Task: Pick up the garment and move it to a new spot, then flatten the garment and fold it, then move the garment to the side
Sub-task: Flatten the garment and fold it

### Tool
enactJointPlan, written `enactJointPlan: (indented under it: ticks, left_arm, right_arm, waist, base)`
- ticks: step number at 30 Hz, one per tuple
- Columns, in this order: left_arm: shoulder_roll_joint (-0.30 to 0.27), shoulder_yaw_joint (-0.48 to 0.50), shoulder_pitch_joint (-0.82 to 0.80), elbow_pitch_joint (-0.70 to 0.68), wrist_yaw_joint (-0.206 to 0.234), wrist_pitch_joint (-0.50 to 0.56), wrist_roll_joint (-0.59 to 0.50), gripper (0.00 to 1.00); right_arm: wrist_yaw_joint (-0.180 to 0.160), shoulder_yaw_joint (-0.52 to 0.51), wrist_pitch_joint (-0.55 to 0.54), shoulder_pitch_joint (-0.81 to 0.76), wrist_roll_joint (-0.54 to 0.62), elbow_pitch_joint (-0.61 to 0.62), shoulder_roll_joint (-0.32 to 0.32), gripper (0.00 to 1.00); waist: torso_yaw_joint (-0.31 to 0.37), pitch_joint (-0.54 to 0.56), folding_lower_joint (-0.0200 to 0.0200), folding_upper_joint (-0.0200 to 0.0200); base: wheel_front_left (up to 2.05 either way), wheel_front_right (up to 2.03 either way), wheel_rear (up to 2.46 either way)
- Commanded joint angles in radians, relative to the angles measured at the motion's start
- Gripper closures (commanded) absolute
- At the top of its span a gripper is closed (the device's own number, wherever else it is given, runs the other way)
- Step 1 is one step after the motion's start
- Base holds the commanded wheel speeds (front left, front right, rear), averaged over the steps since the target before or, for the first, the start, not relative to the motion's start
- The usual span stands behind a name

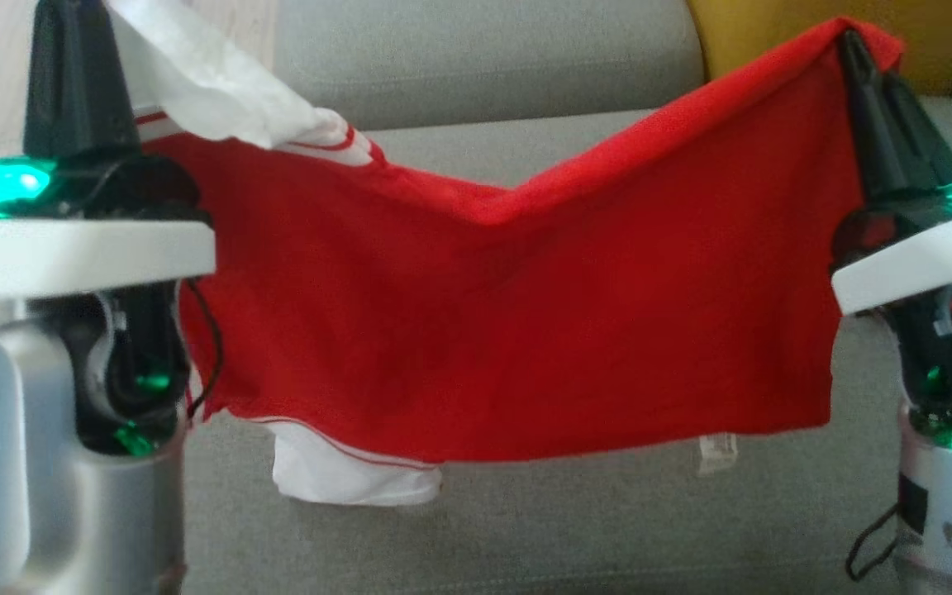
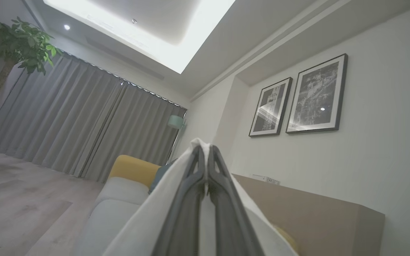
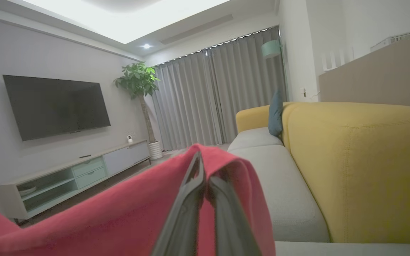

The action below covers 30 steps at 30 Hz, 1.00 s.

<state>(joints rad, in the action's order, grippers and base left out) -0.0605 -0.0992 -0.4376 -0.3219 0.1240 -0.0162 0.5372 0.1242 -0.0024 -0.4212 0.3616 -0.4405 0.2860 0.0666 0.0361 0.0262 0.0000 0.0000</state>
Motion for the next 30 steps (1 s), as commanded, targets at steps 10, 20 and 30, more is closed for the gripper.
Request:
enactJointPlan:
  ticks: [10, 20, 30]
  left_arm:
    - [-0.145, 0.062, -0.429, 0.315, -0.067, 0.079, 0.003, 1.00]
    - [-0.178, 0.090, -0.976, 0.797, -0.125, -0.135, -0.032, 1.00]
    - [-0.162, 0.029, -0.973, 0.990, -0.226, -0.242, -0.080, 1.00]
  right_arm:
    - [0.007, -0.003, 0.043, 0.449, 0.069, -0.242, -0.016, 1.00]
    - [0.007, 0.051, 0.429, 1.042, 0.211, -0.774, 0.048, 1.00]
    - [0.007, 0.088, 0.615, 1.063, 0.154, -1.106, 0.070, 1.00]
  waist:
    - [0.010, -0.260, 0.0000, 0.0000]
    - [-0.036, -0.449, 0.0000, 0.0000]
    - [-0.089, -0.498, 0.0000, 0.0000]
  base:
    - [0.00, 0.00, 0.00]
    - [0.00, 0.00, 0.00]
    - [0.00, 0.00, 0.00]
